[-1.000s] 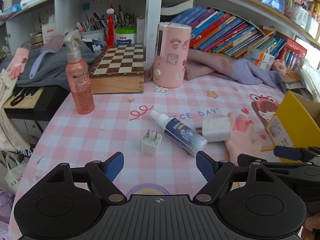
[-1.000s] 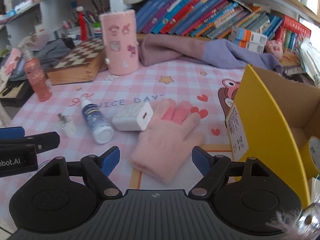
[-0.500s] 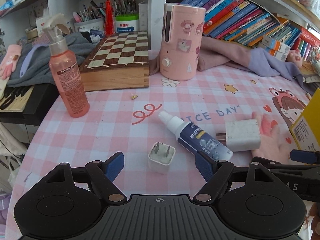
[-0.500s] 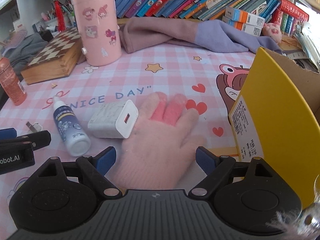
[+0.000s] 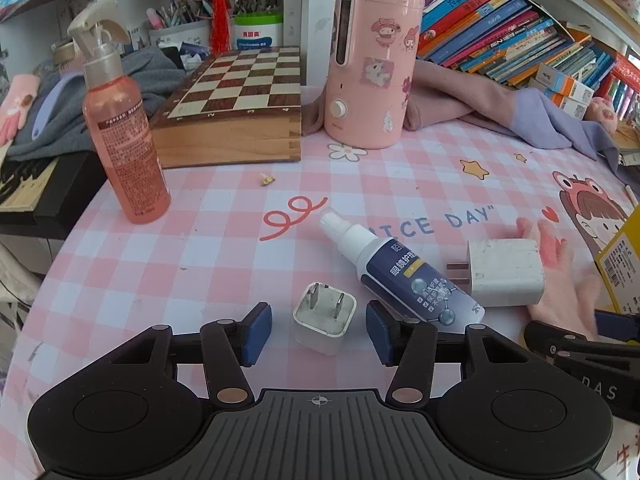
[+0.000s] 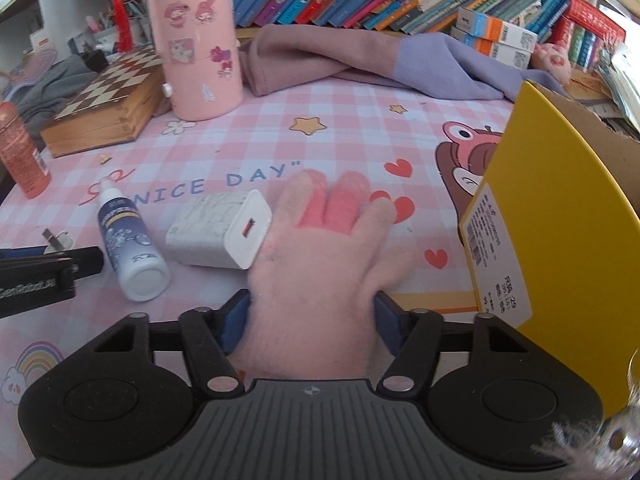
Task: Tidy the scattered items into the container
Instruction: 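Grasp the pink glove with the right tool while the left tool grasps the white plug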
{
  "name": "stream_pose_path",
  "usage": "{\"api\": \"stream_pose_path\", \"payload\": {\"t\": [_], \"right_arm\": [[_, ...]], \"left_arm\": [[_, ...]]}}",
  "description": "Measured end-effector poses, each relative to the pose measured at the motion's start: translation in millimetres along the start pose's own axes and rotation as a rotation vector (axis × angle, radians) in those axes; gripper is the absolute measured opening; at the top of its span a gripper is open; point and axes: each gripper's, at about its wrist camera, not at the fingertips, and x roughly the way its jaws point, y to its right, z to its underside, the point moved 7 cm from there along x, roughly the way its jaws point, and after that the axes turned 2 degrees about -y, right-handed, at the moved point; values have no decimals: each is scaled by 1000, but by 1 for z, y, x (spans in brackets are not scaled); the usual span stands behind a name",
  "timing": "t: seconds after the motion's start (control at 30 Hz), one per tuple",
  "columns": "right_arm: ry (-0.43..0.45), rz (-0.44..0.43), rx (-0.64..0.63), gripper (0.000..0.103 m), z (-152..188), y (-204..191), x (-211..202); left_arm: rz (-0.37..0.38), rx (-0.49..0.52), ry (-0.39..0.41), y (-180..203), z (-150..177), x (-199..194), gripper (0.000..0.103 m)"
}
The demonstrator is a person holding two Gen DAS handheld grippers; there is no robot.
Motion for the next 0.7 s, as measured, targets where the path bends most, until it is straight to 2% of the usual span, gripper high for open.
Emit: {"api": "stream_pose_path", "payload": {"t": [0.13,0.23,0.3,0.43,0.7], "right_arm": [[11,-20,-15,32,1,-3,-3],[9,-38,-12,26,1,-3,-6],[8,-46,-6,24,2,-2,-10],[23,-58,8,23,4,1,-22],[110,-80,5,22,-1,9,-61]], "left_arm": [[-4,8,7,1,1,0,41],[-10,14,16,1,1,0,35],[-13,14,19,0,2,-2,29],[0,6,18,0,7,-10,29],[50,-30,58,3,16,-52,29]]}}
